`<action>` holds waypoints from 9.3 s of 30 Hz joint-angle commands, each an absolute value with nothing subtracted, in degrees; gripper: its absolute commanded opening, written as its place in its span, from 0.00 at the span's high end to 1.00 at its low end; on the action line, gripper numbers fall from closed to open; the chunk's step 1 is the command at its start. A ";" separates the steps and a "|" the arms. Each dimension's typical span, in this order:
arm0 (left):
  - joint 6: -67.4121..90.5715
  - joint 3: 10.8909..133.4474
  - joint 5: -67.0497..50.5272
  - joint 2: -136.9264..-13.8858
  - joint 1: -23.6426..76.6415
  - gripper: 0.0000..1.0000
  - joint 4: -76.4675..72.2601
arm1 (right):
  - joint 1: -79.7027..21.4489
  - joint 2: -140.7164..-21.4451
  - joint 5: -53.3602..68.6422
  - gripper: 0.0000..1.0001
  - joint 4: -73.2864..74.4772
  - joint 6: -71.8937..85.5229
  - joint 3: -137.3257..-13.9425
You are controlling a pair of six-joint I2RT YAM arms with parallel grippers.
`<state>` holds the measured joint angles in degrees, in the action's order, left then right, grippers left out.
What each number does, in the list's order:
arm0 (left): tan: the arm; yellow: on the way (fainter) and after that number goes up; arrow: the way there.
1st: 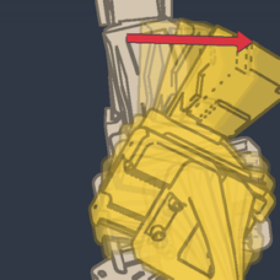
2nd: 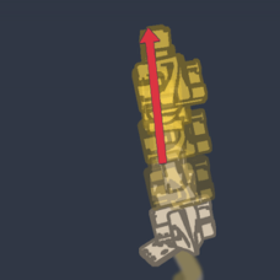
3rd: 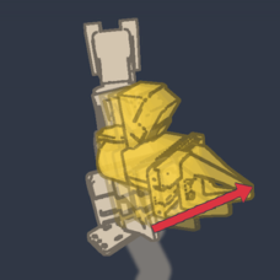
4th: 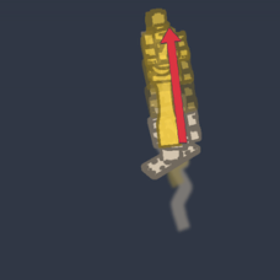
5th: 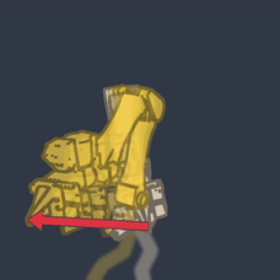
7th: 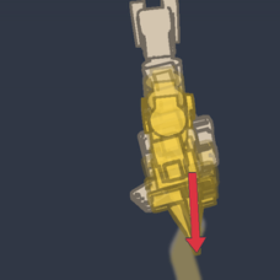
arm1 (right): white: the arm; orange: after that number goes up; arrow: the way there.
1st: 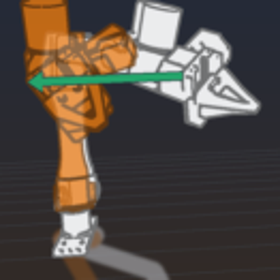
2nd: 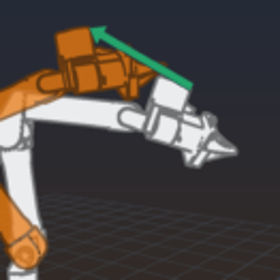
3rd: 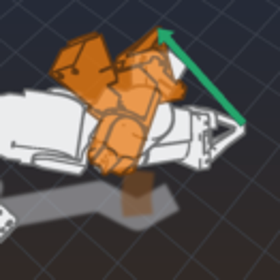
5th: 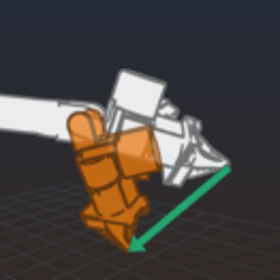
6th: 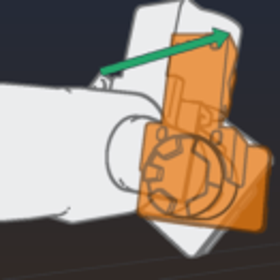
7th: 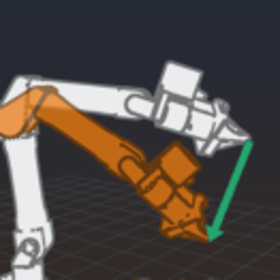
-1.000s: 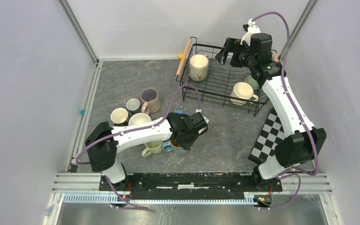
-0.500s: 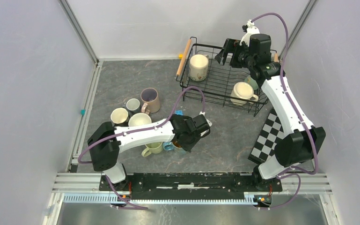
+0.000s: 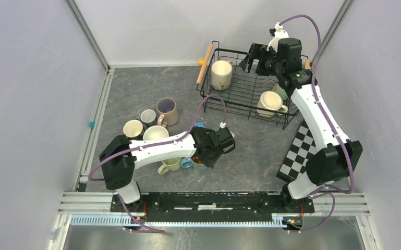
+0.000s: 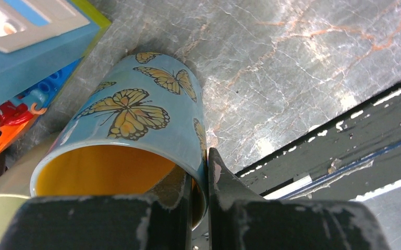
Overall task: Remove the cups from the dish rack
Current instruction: Place the cup at the center of the board, then move the cup to the dish rack, then unload the cup from the dish rack.
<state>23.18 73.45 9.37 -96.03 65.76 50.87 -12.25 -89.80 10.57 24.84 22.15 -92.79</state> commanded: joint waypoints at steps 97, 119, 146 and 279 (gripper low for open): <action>21.14 83.38 10.48 -75.97 55.38 0.00 51.35 | -3.32 -85.76 -3.42 0.02 24.13 18.91 -66.38; 21.53 81.29 10.31 -74.60 53.37 0.00 50.65 | -6.03 -91.64 2.27 0.02 20.33 20.73 -70.01; 21.62 78.86 9.45 -72.34 51.36 0.00 50.39 | -14.20 -95.38 -1.16 0.02 19.68 18.13 -77.81; 20.74 79.58 8.74 -73.42 49.91 0.00 52.00 | -15.90 -110.24 4.95 0.14 19.28 7.11 -87.02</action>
<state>24.25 78.98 8.75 -73.58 50.22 53.43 -15.66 -109.73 6.13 21.04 2.52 -84.82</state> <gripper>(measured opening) 0.997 0.863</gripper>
